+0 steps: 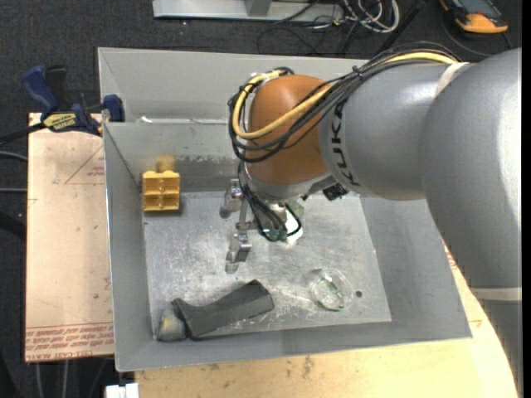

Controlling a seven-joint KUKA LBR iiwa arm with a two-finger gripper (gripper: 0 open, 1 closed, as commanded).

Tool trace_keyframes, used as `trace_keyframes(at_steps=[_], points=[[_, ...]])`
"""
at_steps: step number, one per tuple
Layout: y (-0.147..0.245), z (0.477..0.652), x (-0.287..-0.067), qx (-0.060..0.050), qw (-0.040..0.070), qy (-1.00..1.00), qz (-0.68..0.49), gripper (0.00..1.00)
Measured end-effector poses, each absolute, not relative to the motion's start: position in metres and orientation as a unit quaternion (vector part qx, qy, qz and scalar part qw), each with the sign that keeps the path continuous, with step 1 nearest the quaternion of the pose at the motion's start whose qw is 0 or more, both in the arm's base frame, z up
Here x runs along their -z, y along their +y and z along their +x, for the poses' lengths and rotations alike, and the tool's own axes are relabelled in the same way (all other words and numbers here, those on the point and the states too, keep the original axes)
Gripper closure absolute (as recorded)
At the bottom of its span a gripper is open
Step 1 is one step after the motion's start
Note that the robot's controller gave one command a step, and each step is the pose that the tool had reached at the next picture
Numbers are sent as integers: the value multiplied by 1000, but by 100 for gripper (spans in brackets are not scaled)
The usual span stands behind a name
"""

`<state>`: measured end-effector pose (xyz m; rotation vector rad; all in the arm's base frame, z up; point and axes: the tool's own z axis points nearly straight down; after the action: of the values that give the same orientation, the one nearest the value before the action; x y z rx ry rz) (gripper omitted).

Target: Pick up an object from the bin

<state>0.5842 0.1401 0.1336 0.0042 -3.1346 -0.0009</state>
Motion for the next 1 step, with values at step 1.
trace_keyframes(at_steps=[1], points=[[140,586,-138,1,0,-1000,0,0]])
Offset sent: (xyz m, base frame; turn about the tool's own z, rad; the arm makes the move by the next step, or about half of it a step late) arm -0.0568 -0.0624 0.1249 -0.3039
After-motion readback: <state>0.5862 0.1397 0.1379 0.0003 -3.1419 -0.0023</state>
